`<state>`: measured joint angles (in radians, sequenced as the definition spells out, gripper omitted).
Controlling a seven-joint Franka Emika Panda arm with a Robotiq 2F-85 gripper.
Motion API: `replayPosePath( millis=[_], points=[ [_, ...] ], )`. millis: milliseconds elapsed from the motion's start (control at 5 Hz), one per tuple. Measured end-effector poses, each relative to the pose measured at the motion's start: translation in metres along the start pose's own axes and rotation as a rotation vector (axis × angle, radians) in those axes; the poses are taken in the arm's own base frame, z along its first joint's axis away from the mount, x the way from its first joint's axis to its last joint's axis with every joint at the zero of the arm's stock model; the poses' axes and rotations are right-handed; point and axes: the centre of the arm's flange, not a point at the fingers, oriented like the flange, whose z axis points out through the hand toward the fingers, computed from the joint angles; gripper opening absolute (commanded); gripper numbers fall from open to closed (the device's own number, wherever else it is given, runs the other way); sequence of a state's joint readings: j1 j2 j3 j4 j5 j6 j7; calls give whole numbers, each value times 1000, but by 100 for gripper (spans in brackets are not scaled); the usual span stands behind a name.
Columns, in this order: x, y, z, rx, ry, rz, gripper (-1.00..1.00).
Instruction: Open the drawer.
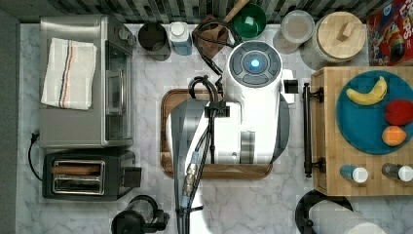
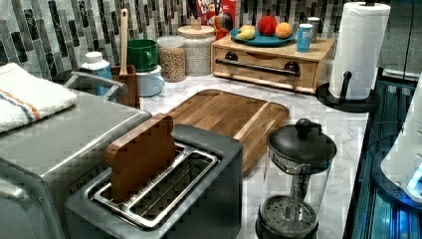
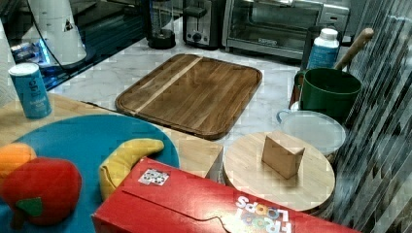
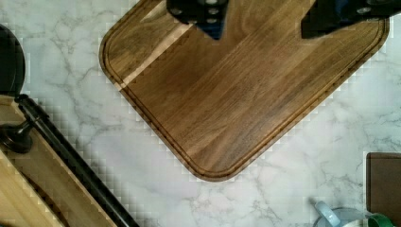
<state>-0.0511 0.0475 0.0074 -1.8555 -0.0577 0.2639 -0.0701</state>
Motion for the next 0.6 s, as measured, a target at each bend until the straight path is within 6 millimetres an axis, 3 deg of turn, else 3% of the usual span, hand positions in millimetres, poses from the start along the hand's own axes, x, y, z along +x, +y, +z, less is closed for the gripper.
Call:
replayPosePath(
  millis=[600],
  points=[
    [1, 1, 23, -19, 5, -9, 100]
  ],
)
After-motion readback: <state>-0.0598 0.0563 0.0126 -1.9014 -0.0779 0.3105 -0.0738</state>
